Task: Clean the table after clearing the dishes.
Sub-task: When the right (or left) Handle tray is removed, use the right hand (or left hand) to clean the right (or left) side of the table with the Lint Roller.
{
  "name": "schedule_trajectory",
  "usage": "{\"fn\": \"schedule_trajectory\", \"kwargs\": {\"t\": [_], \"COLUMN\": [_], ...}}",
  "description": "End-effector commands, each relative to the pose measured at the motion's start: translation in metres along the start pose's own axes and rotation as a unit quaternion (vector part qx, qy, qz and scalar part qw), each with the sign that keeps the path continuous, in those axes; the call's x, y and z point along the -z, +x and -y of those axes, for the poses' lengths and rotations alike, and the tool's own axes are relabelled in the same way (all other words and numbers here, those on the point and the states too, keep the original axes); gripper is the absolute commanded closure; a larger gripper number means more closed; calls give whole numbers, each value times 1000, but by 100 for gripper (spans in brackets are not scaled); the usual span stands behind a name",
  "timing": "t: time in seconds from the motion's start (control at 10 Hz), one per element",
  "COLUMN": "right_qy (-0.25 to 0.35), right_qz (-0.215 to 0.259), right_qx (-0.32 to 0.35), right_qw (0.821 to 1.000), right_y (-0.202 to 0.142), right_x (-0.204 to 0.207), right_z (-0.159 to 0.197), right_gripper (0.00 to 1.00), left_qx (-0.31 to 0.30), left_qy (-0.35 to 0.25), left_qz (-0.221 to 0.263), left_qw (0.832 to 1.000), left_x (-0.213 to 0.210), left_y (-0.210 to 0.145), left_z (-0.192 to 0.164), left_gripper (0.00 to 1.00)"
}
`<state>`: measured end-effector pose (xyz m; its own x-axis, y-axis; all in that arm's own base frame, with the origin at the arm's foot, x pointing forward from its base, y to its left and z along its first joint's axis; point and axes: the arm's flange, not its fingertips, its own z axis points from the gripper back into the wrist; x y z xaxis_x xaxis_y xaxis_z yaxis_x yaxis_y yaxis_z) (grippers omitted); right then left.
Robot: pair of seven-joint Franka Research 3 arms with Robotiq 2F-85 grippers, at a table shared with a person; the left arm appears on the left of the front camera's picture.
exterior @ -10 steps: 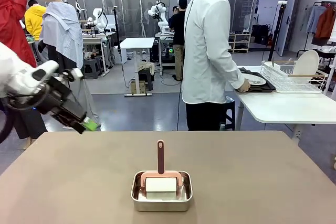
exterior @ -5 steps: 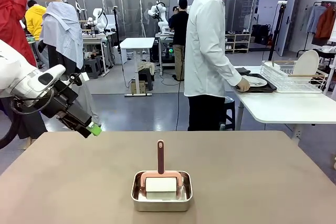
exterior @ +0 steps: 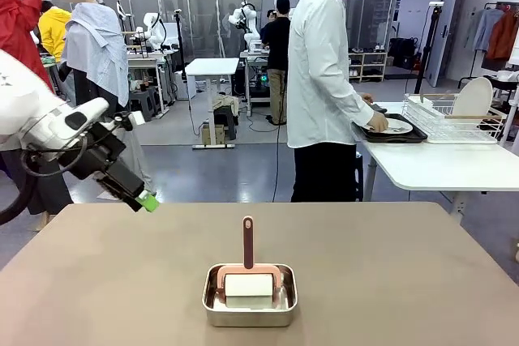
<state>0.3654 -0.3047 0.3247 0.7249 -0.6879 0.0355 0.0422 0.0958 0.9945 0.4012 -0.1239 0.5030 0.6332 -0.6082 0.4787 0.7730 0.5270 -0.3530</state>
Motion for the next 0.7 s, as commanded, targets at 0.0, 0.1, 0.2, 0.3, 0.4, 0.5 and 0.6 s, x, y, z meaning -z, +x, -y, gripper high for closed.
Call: {"fn": "schedule_trajectory", "kwargs": {"t": [0.0, 0.1, 0.2, 0.3, 0.4, 0.5, 0.6], "right_qy": [1, 1, 1, 1, 1, 1, 1], "right_qz": [2, 2, 2, 2, 2, 2, 2], "right_qx": [1, 1, 1, 1, 1, 1, 1], "right_qw": [1000, 1000, 1000, 1000, 1000, 1000, 1000], "right_y": [-1, -1, -1, -1, -1, -1, -1], "right_x": [-1, -1, -1, -1, -1, -1, -1], "right_z": [-3, -3, -3, -3, -3, -3, -3], "right_gripper": [0, 0, 0, 0, 0, 0, 0], "left_qx": [119, 164, 208, 251, 285, 299, 311], "left_qy": [26, 33, 35, 41, 51, 53, 52], "left_qz": [-78, -114, -146, -180, -213, -241, -267], "left_qw": [990, 979, 966, 950, 933, 922, 911], "left_x": [13, 22, 36, 53, 72, 87, 102], "left_y": [66, 97, 131, 155, 175, 192, 206], "left_z": [11, 21, 35, 47, 56, 62, 68], "left_gripper": [0, 0, 0, 0, 0, 0, 0]}}
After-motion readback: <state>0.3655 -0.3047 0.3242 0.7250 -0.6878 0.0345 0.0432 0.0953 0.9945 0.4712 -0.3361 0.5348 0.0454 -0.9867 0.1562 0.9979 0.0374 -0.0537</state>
